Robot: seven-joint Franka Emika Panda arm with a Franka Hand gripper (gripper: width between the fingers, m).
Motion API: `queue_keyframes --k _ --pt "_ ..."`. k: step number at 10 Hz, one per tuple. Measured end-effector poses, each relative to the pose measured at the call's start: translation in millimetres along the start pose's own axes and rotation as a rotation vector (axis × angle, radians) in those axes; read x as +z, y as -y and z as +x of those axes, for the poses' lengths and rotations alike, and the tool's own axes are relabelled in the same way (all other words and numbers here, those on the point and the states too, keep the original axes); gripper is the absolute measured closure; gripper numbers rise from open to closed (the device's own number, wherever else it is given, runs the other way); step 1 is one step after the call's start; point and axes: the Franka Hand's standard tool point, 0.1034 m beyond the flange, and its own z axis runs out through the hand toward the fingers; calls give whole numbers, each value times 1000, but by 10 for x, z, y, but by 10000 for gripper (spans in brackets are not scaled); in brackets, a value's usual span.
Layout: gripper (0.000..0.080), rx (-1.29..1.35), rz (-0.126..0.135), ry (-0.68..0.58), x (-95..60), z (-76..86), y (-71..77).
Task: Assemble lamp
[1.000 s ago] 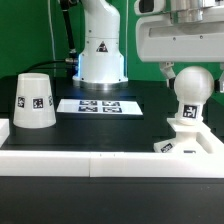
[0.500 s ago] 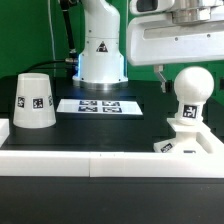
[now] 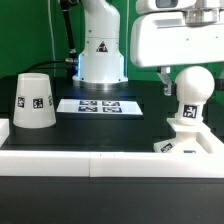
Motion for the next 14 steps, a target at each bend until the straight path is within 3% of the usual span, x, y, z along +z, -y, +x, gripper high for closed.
queue_keyframes --k 4,6,9,14 --pt "101 -287 -3 1 1 -2 -44" --pt "101 -598 -21 1 -13 14 -112" --pt "101 -901 -49 43 -4 23 -81" --pt "101 -1187 -82 102 54 100 2"
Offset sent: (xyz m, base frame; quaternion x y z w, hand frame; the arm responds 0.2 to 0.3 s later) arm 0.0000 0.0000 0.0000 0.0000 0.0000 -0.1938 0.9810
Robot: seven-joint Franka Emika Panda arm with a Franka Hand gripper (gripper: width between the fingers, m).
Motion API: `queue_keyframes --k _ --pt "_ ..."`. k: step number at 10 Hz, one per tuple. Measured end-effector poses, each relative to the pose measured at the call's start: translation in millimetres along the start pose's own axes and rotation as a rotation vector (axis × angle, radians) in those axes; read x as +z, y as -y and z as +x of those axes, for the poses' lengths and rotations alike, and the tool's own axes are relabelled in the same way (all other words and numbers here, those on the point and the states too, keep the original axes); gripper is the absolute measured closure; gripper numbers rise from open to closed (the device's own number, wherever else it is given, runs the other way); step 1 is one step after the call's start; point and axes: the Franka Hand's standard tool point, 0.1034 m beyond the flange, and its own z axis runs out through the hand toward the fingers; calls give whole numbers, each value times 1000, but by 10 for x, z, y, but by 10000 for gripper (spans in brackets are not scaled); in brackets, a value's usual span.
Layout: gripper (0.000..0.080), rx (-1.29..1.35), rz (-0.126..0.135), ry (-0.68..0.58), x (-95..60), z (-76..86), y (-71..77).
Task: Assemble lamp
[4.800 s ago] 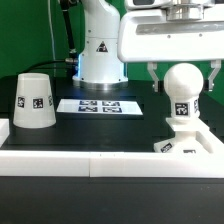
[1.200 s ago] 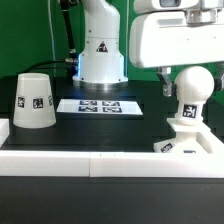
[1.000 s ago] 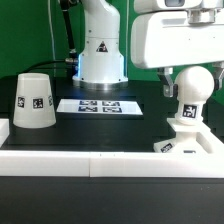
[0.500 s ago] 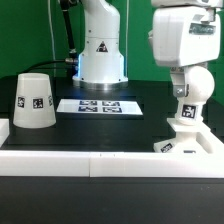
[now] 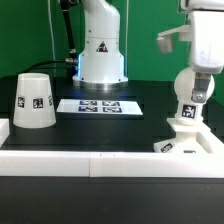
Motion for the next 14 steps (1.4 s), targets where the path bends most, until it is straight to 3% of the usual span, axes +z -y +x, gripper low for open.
queue_keyframes --k 4,5,9,14 --pt "101 -92 -7 0 0 -84 -45" --pt "223 -84 -7 0 0 -94 -49" --pt "225 -50 -6 -1 2 -105 -52" --pt "223 427 5 3 10 -176 -53"
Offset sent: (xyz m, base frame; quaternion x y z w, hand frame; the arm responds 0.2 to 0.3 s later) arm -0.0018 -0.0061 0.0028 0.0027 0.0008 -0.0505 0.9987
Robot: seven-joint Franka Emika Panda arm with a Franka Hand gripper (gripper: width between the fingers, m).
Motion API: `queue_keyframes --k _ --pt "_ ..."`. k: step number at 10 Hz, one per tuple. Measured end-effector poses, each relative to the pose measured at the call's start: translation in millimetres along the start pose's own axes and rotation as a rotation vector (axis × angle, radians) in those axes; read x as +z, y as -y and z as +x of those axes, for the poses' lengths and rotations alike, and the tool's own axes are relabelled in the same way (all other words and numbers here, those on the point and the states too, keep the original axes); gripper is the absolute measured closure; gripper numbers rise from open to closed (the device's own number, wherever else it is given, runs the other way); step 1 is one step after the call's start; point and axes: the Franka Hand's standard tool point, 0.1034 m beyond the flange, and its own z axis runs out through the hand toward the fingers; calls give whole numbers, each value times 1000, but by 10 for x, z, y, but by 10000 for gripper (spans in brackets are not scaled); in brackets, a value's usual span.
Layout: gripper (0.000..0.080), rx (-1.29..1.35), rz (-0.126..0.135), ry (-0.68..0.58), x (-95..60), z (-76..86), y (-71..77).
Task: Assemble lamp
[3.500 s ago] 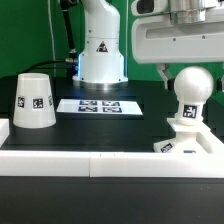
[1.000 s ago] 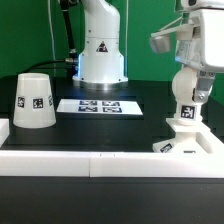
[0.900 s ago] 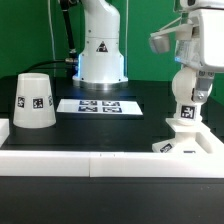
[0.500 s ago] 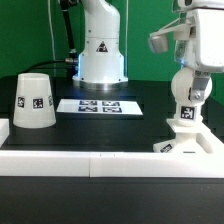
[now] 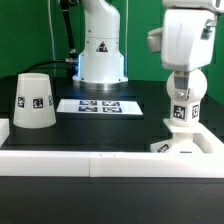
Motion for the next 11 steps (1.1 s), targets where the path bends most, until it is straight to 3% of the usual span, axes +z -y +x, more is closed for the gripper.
queue_keyframes --k 3,9,11 --pt "223 259 -12 -20 -7 65 12" --pt "223 639 -7 -20 -6 61 13" --pt "223 922 -7 -10 -5 46 26"
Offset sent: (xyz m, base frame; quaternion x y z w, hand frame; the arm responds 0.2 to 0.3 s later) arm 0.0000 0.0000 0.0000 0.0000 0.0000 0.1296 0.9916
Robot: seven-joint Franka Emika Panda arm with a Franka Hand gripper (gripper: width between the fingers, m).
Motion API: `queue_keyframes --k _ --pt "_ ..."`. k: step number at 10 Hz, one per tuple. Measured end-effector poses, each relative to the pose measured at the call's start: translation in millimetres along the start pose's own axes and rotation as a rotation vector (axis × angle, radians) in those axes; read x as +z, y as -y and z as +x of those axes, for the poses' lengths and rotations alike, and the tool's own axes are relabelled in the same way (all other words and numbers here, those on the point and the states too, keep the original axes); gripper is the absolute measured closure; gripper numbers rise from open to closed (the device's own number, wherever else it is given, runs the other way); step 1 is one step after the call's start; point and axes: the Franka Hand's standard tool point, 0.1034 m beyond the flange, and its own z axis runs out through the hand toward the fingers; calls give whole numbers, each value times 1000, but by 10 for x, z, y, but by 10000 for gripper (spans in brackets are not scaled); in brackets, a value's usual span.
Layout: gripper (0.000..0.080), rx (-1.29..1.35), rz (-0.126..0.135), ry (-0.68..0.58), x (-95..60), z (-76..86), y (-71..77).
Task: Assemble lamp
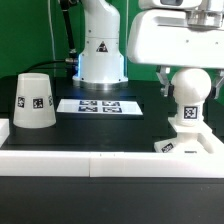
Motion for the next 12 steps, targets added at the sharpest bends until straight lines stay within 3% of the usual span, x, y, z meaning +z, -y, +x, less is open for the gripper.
queue_keyframes --k 8,10,12 --pt "223 555 25 22 14 -19 -8" --pt "223 816 37 91 11 -59 25" --pt "223 901 38 104 25 -57 29"
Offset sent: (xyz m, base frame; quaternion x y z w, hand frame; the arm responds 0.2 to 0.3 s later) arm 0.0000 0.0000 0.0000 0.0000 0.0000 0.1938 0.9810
